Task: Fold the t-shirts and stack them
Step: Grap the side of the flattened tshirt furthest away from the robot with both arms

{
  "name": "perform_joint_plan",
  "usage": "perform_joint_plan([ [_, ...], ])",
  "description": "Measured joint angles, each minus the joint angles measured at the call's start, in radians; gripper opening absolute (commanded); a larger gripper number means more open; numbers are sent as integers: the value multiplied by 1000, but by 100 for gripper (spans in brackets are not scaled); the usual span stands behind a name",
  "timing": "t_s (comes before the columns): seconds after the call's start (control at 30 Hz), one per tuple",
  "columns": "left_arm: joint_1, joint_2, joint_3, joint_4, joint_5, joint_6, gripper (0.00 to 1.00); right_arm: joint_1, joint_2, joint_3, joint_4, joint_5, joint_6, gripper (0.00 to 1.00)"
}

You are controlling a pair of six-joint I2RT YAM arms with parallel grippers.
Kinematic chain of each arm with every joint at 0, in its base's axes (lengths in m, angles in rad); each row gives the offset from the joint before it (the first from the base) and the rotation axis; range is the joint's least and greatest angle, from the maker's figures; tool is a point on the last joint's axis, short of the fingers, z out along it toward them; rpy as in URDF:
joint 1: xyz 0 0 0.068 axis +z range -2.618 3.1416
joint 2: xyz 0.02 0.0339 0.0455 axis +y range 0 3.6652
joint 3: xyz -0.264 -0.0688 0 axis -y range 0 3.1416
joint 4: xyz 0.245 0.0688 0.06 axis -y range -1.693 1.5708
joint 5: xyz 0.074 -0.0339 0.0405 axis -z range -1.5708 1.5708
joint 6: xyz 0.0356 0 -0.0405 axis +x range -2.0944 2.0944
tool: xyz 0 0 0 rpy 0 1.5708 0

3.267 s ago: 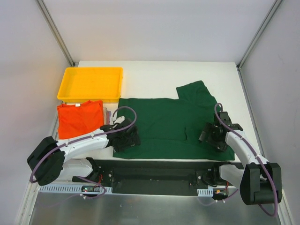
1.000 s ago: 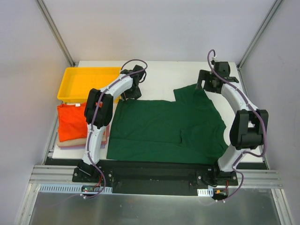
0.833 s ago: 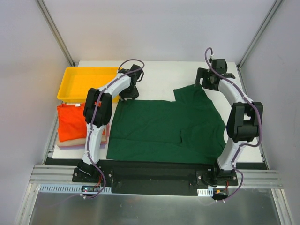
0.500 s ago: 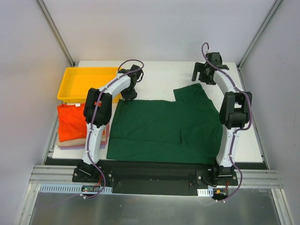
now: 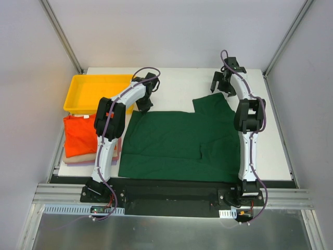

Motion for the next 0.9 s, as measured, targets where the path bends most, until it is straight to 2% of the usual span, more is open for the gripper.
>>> perform_joint_plan([
  [0.13, 0, 0, 0, 0, 1, 0, 0, 4, 6, 1, -61, 9, 22, 99],
  [0.37, 0, 0, -3, 0, 6, 3, 0, 21, 23, 10, -98, 5, 38, 87],
  [0.6, 0, -2, -6, 0, 6, 11, 0, 56, 38, 28, -110, 72, 42, 61],
  [0.73, 0, -2, -6, 0, 6, 18, 0, 70, 39, 30, -109, 90, 63, 42],
  [0.8, 0, -2, -6, 0, 10, 22, 0, 74, 39, 30, -109, 93, 70, 29],
  [0.9, 0, -3, -6, 0, 13, 27, 0, 77, 39, 30, -108, 90, 68, 20],
])
